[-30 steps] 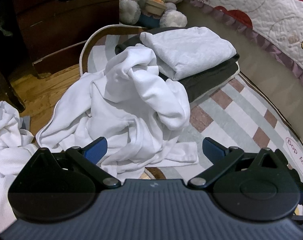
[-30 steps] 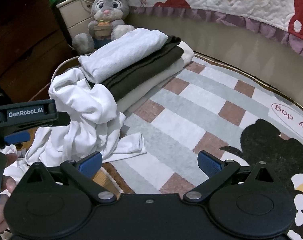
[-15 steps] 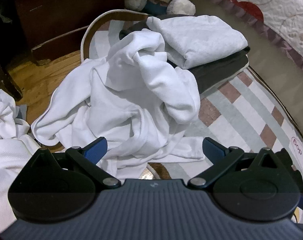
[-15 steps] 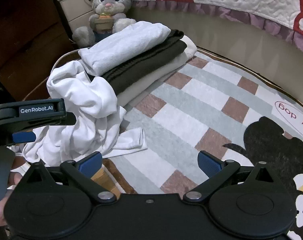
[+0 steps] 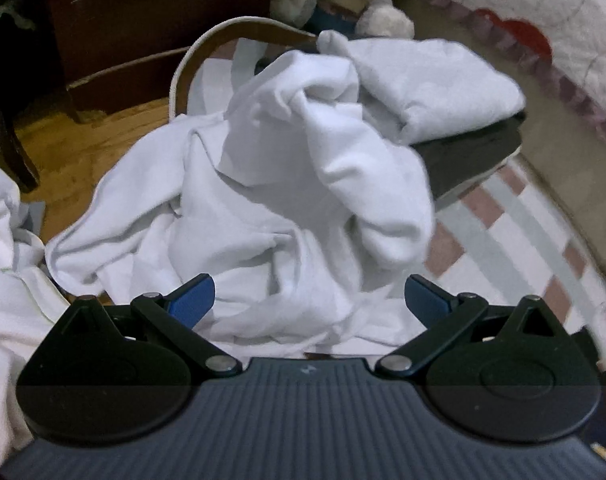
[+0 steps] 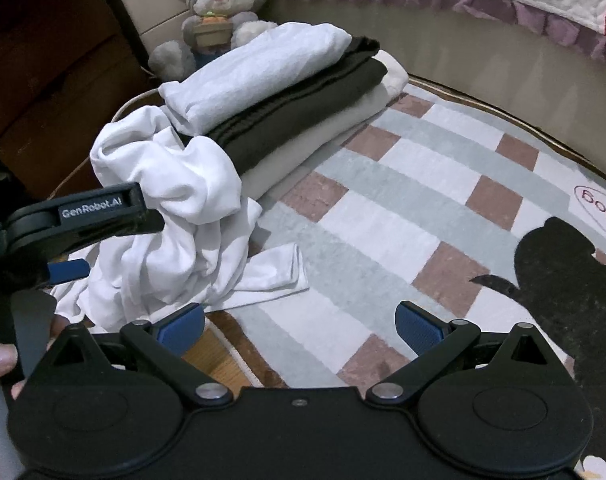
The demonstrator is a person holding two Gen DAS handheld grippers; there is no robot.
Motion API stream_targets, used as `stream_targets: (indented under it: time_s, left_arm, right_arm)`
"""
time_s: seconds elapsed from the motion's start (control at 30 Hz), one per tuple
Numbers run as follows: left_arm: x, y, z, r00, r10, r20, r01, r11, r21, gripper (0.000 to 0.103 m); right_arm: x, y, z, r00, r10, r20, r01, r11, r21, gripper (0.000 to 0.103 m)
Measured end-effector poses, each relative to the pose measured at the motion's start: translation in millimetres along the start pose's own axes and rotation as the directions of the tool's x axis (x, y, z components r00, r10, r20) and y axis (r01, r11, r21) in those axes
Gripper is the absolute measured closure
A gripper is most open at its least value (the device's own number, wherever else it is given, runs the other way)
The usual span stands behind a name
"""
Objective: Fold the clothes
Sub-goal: 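Grasp the white shirt with the left gripper while the right gripper grasps it too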
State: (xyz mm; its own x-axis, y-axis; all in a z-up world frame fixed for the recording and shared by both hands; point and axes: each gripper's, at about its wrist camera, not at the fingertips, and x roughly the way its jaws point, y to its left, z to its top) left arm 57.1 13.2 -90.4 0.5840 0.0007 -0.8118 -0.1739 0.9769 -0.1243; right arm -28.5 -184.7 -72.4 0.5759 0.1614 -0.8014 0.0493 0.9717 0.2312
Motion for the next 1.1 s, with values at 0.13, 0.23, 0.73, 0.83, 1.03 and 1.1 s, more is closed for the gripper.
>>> stream_targets:
  time_s: [0.13,0.23,0.73,0.83,1.03,1.1]
  left_arm:
    - [22,29,0,0.996,-0.086,-0.037,0.076,0.973,-0.216,0.002]
    - [35,58,-3,0.982,-0.190,-0.024,0.165,0.905,-0.392,0.011]
    - [80,133,-22,0.941,-0.339,-0.018,0.231,0.678,-0.698,0.045]
    - [84,133,-28,0.929,-0.371,-0.012,0.249,0.647,-0.720,0.045]
    - [90,128,-30,0.885,-0.464,0.037,0.331,0.572,-0.750,0.041]
    - [92,126,-31,0.863,-0.502,0.058,0.364,0.539,-0.759,0.041]
  right_arm:
    - [15,-3,-4,0.999,-0.017,0.027,0.017,1.000,-0.019,0.000]
    - [31,-8,-9,0.999,-0.033,0.023,0.033,0.999,-0.006,0.000]
    - [101,2,68,0.877,0.465,0.117,-0.480,0.860,0.176,0.090]
    - [113,7,74,0.889,0.426,0.167,-0.454,0.871,0.191,0.069]
    - [162,-12,63,0.881,0.445,0.163,-0.471,0.789,0.394,0.012]
    - [185,-14,56,0.855,0.501,0.131,-0.498,0.725,0.475,0.013]
